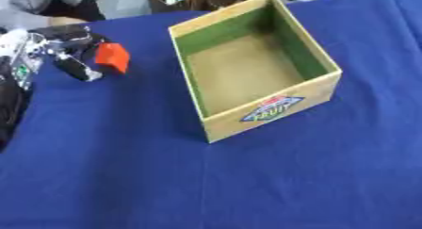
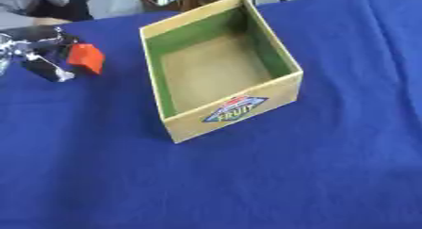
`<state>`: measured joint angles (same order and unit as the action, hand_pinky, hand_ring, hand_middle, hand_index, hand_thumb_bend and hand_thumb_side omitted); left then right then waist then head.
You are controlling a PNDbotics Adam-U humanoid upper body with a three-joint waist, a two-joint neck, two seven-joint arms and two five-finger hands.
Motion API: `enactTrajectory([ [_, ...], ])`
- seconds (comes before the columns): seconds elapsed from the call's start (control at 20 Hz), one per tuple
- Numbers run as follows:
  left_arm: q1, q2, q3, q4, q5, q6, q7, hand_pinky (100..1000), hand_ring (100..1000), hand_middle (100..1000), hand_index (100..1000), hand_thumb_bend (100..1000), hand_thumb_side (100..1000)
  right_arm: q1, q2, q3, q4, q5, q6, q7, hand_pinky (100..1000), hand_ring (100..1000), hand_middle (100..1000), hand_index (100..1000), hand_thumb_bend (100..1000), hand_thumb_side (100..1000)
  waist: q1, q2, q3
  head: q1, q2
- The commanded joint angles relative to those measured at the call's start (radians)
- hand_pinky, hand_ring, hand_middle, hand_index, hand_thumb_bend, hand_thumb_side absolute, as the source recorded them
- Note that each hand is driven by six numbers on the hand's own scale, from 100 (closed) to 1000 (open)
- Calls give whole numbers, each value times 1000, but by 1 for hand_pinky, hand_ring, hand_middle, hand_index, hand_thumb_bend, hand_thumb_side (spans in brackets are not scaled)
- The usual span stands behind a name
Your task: Pick up objects on the table and place them in the box.
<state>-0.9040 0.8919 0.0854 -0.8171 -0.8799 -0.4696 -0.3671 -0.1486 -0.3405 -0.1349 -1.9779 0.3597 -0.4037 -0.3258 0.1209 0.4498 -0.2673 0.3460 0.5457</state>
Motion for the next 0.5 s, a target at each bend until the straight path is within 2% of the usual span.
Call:
enactTrajectory([
  [0.05,-7,30,0,-9,16,22,38,110,396,241,300,100,285,2,-11,-7,-22,1,4,-2,766,705,593,697,100,721,-7,-32,2,5,6],
  [0.5,3,31,-5,-11,106,53,49,100,365,197,194,100,306,10,-10,-9,-22,-12,14,0,766,706,595,693,100,721,-20,-65,20,1,24],
])
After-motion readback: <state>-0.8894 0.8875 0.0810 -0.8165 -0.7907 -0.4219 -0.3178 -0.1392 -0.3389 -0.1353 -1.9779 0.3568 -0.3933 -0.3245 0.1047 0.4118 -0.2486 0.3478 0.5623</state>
